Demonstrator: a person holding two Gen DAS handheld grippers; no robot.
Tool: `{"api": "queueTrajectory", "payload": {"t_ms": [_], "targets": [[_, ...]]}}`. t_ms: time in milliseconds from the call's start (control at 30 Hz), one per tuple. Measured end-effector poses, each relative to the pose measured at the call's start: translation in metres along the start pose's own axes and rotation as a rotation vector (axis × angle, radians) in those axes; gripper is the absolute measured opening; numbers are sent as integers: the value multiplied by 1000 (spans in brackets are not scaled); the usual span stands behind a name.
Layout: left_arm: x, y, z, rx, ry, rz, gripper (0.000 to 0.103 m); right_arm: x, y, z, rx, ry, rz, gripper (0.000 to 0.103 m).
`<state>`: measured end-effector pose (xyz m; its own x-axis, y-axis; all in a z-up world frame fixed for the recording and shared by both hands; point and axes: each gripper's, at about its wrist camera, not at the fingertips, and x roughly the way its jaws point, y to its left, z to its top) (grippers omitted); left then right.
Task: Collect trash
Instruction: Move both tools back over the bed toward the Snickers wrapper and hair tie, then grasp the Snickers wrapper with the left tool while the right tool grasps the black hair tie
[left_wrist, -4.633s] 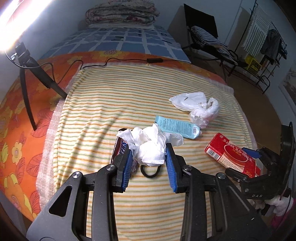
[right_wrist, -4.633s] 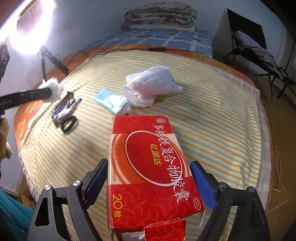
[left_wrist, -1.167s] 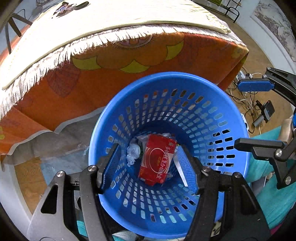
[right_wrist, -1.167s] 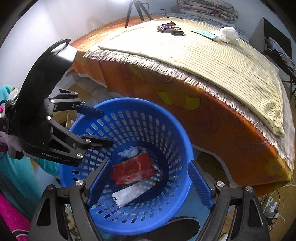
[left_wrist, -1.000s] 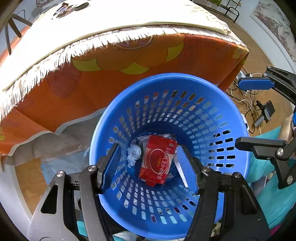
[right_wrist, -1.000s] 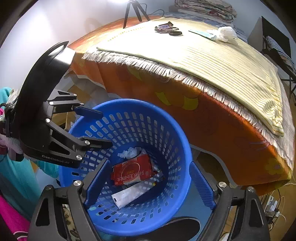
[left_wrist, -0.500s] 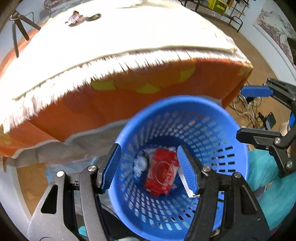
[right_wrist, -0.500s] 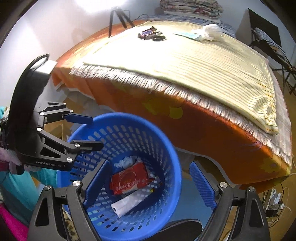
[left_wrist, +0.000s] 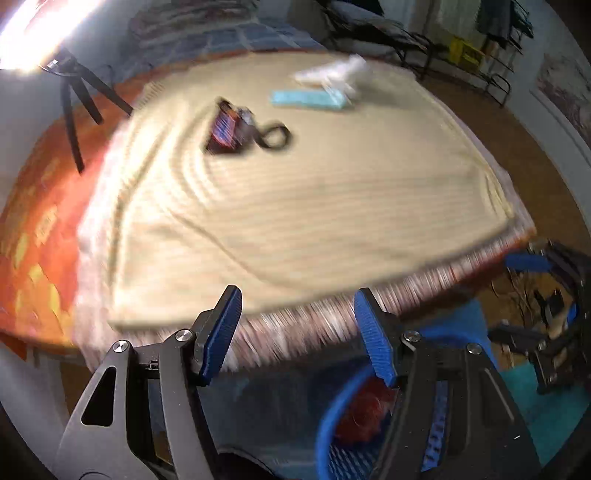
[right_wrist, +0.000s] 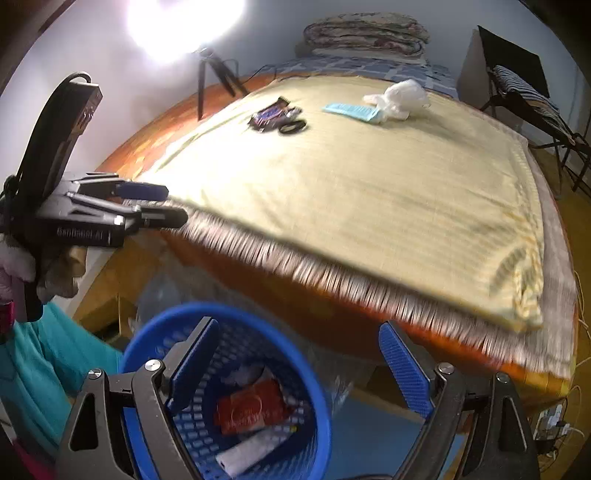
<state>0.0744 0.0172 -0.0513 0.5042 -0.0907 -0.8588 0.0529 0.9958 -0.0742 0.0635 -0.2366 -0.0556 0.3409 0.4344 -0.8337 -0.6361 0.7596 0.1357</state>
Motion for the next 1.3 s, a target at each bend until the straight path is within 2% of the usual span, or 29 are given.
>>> {"api": "queueTrajectory", "payload": {"t_ms": [233, 300, 433, 567, 700, 800, 833, 967, 1167, 1233, 1267, 1300], "targets": [[15, 33, 55, -73, -36, -2, 65, 12, -7, 49, 12, -21, -16, 89], [19, 45, 66, -110, -40, -9, 61, 18, -9, 65, 12, -25, 2, 89], [29, 59, 85, -155, -37, -21, 52, 35, -10, 94, 13, -33, 19, 77], [44, 73, 102, -169, -28, 5, 41, 58, -8, 121, 6, -25, 63, 70], [60, 86, 114, -220, -15, -12, 38, 85, -3, 144, -26, -3, 79, 62], [70, 96, 123, -259, -4, -41, 33, 103, -2, 157, -20, 15, 98, 50], [73, 99, 126, -277, -5, -59, 33, 107, -1, 160, -20, 17, 100, 49], [83, 107, 139, -321, -5, -110, 33, 121, 7, 173, -45, 16, 94, 47], [101, 106, 151, -307, 15, -110, 33, 134, 12, 188, -70, 3, 75, 47], [108, 106, 154, -297, 24, -109, 33, 139, 12, 191, -72, 6, 75, 52], [111, 107, 155, -303, 27, -117, 32, 142, 13, 193, -76, 6, 74, 53], [114, 109, 156, -313, 30, -128, 22, 143, 13, 194, -80, 6, 71, 54]]}}
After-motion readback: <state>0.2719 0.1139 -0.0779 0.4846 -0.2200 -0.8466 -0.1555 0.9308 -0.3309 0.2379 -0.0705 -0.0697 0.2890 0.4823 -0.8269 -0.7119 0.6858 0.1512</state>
